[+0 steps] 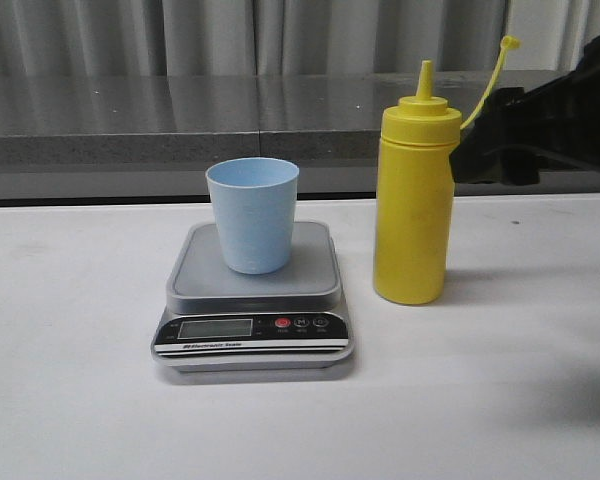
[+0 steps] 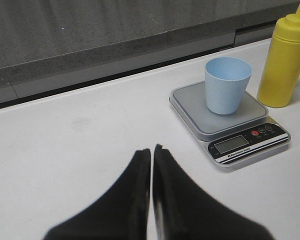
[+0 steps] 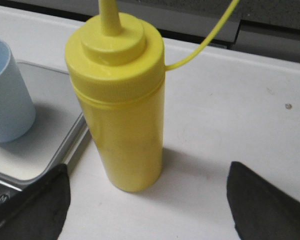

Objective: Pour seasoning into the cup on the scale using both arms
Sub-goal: 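Move the right gripper to the yellow squeeze bottle and grasp its body, then lift the yellow bottle with the right gripper and tilt its nozzle toward the cup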

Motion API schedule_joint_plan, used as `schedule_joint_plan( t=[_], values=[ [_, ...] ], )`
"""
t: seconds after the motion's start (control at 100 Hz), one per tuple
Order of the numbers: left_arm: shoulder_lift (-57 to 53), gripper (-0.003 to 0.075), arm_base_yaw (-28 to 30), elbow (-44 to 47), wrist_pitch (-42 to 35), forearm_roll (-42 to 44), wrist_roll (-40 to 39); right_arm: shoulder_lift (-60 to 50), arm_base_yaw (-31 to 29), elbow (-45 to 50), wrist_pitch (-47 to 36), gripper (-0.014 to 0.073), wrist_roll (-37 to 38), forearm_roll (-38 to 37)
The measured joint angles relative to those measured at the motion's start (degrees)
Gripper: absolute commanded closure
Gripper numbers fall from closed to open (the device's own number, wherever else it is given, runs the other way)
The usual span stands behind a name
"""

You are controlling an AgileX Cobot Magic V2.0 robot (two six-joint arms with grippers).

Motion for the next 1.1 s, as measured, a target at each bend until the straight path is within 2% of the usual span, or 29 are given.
schedule_joint_plan(
  t=[0.19,0.43,0.63,1.1],
  values=[
    [0.0,0.0710,0.0,0.0,0.0,0.0,0.0,5.4,0.0,0.0,-8.0,-0.0038,0.9,0.0],
    [0.0,0.0710,0.0,0.0,0.0,0.0,0.0,13.9,0.6,0.0,-20.2,-0.0038,6.2,-1.8],
    [0.0,0.0710,0.0,0.0,0.0,0.0,0.0,21.2,2.0,-0.4,-30.8,-0.0038,6.9,-3.5],
    [0.0,0.0710,0.0,0.0,0.0,0.0,0.0,28.7,2.0,-8.7,-33.2,-0.0038,7.1,-3.5]
  ],
)
